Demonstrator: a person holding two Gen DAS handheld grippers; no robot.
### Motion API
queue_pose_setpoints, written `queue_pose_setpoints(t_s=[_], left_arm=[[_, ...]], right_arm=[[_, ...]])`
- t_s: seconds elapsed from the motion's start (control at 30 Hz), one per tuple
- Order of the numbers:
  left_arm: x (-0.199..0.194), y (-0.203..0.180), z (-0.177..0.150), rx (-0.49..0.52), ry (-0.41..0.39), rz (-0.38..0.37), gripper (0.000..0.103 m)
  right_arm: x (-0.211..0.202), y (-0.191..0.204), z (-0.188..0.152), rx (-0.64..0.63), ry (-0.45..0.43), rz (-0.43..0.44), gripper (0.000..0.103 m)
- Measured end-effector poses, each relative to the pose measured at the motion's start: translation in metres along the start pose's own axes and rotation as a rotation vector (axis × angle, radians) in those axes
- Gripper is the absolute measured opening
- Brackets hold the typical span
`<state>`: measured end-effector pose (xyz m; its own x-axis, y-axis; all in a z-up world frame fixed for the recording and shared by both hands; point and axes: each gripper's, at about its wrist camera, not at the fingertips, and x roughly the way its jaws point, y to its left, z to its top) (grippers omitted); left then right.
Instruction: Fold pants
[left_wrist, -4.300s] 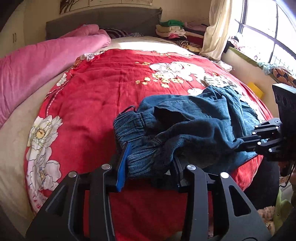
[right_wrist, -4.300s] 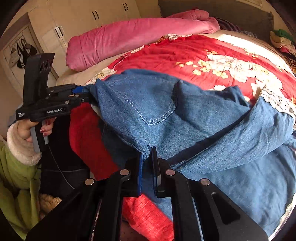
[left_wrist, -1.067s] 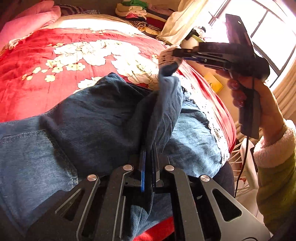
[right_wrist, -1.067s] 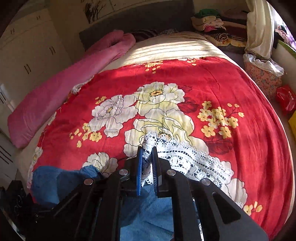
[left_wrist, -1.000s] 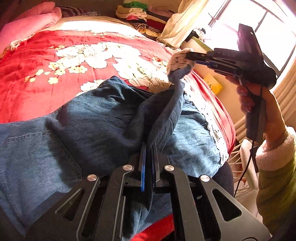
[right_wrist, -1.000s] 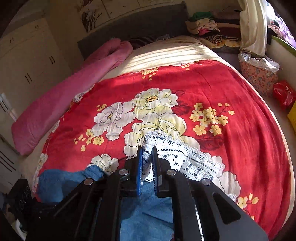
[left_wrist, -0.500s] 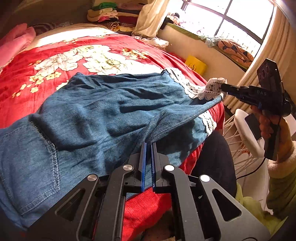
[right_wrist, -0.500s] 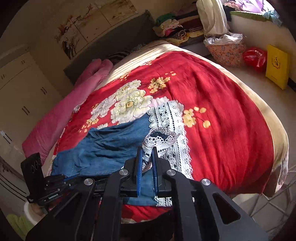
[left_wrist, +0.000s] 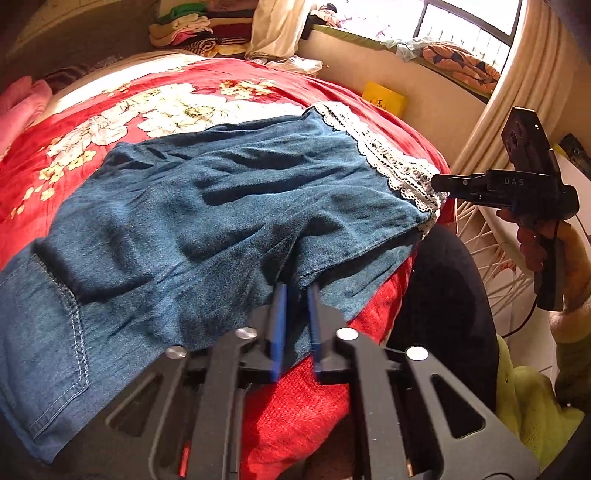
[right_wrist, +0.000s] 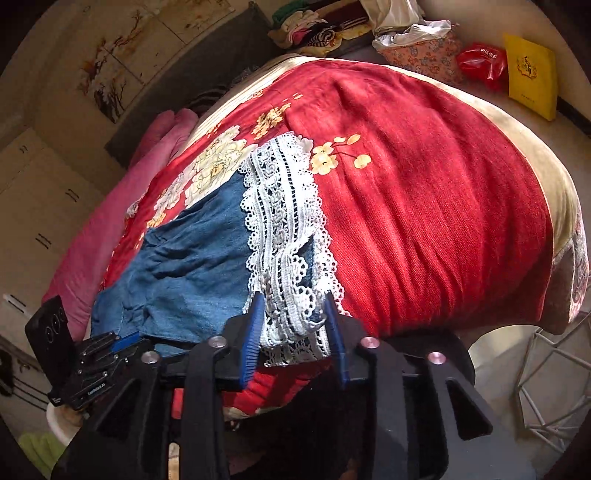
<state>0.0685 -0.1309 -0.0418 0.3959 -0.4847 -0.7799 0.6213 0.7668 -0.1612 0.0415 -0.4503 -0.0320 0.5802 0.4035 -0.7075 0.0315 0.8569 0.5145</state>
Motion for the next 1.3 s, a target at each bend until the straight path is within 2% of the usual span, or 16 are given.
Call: queue_pose_setpoints(t_s=[0.1, 0.23, 0.43, 0.47, 0.53, 0.6, 0.63, 0.73, 0.83, 1.0, 1.1, 1.17, 1.23, 1.27, 1.3], left_arm=[[-0.003, 0.002, -0.003, 0.010, 0.022, -0.017, 0.000], [-0.016, 0.003, -0.011, 0.023, 0.015, -0.063, 0.000], [-0.005, 0.006, -0.018, 0.018, 0.044, -0.059, 0.005], [-0.007, 0.006, -0.018, 0.016, 0.041, -0.063, 0.010], [-0.018, 0.004, -0.016, 0.009, 0.028, -0.071, 0.028], [-0.032, 0.003, -0.010, 0.005, -0.013, -0.106, 0.034], [-0.038, 0.005, -0.005, 0.002, -0.033, -0.105, 0.035], [-0.047, 0.021, 0.022, -0.012, -0.085, -0.035, 0.046], [-0.044, 0.052, 0.054, -0.042, -0.114, 0.043, 0.048], [-0.016, 0.104, 0.092, -0.095, -0.082, 0.163, 0.048], [0.003, 0.127, 0.099, -0.118, -0.041, 0.188, 0.049], [0.017, 0.137, 0.099, -0.136, -0.011, 0.172, 0.049], [0.028, 0.144, 0.096, -0.174, 0.010, 0.110, 0.049], [0.033, 0.146, 0.095, -0.195, 0.015, 0.073, 0.049], [0.037, 0.145, 0.094, -0.206, 0.021, 0.052, 0.040]], right_arm=[[-0.002, -0.006, -0.004, 0.012, 0.010, 0.015, 0.011], [-0.006, -0.014, -0.008, 0.020, 0.027, 0.021, 0.011], [0.010, -0.018, -0.014, 0.021, 0.099, -0.003, 0.026], [0.007, -0.018, -0.013, 0.014, 0.106, -0.002, 0.033], [-0.007, -0.020, -0.008, 0.011, 0.071, -0.009, 0.039], [-0.021, -0.025, -0.001, 0.018, 0.022, -0.004, 0.050], [-0.024, -0.024, 0.005, 0.011, 0.000, -0.004, 0.051], [-0.017, -0.014, 0.029, -0.038, -0.026, 0.001, 0.055], [0.005, 0.001, 0.056, -0.106, -0.052, 0.026, 0.060], [0.055, 0.004, 0.099, -0.132, -0.017, 0.002, 0.061], [0.082, 0.000, 0.112, -0.118, 0.034, 0.018, 0.062], [0.097, -0.001, 0.114, -0.109, 0.067, 0.056, 0.059], [0.103, 0.003, 0.112, -0.112, 0.081, 0.080, 0.051], [0.103, 0.006, 0.111, -0.121, 0.081, 0.082, 0.034], [0.105, 0.007, 0.109, -0.120, 0.094, 0.110, 0.022]])
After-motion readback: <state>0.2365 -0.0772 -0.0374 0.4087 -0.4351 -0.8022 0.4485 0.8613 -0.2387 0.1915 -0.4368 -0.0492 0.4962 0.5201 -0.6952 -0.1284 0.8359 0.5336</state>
